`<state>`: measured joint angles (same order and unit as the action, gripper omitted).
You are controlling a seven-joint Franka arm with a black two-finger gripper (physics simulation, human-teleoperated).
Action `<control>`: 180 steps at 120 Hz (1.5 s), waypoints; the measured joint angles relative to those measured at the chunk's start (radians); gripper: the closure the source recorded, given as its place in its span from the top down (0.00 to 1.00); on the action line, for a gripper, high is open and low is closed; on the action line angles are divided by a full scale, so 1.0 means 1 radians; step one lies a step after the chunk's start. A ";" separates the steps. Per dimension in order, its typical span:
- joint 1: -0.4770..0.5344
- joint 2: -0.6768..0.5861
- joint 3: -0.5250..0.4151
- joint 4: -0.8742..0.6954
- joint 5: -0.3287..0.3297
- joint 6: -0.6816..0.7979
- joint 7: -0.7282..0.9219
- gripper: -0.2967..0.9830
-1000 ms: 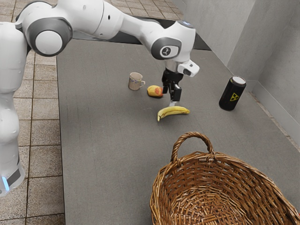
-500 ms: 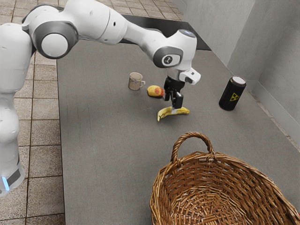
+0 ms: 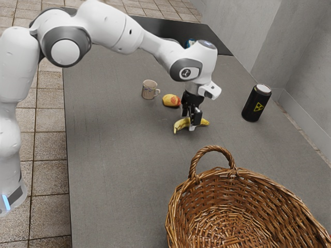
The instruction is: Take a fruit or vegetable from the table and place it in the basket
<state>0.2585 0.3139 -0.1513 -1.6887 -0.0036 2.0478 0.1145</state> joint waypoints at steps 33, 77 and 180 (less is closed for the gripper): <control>0.000 0.013 0.000 0.000 -0.001 0.014 -0.001 0.73; 0.003 0.022 0.001 0.001 0.002 0.022 0.000 0.41; -0.332 -0.451 -0.041 0.117 -0.082 -0.346 -0.005 0.36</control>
<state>-0.0733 -0.1375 -0.1927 -1.5713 -0.0852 1.7022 0.1093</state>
